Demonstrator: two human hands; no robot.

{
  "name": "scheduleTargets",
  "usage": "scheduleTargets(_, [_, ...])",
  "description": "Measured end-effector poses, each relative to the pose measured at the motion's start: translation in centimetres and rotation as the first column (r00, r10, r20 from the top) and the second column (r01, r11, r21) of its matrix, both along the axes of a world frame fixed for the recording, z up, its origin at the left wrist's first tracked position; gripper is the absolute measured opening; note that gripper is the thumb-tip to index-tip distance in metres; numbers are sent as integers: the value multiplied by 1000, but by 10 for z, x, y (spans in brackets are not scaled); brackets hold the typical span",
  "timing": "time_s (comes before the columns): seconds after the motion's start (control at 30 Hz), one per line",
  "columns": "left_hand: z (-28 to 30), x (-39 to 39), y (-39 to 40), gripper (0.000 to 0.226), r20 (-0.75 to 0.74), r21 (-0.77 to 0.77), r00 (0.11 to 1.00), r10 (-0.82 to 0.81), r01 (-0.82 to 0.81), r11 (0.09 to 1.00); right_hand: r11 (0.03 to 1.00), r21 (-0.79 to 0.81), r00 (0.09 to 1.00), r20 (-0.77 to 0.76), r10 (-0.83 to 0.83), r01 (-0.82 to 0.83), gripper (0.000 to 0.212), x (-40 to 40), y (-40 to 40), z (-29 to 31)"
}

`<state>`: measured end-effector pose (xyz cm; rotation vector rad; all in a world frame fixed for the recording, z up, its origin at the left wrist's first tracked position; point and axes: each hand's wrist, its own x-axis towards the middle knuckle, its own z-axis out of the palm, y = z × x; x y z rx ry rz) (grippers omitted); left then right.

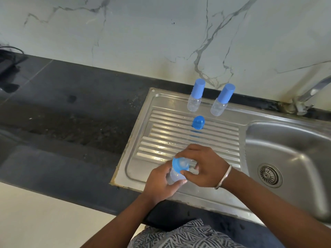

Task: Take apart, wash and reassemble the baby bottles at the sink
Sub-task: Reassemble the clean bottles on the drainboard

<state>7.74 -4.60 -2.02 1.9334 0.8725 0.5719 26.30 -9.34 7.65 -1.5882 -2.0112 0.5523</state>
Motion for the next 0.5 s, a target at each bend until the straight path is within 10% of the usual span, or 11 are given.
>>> scheduleTargets(0.2, [2,1,0,51,38,-32,999,-26,27,999,989,-146,947,318,36,11,46,2,0,-2])
scheduleTargets(0.5, [4,0,0,49,25,20,999,-21,20,1000,972,-233,949,293,113,-44,42,-3,1,0])
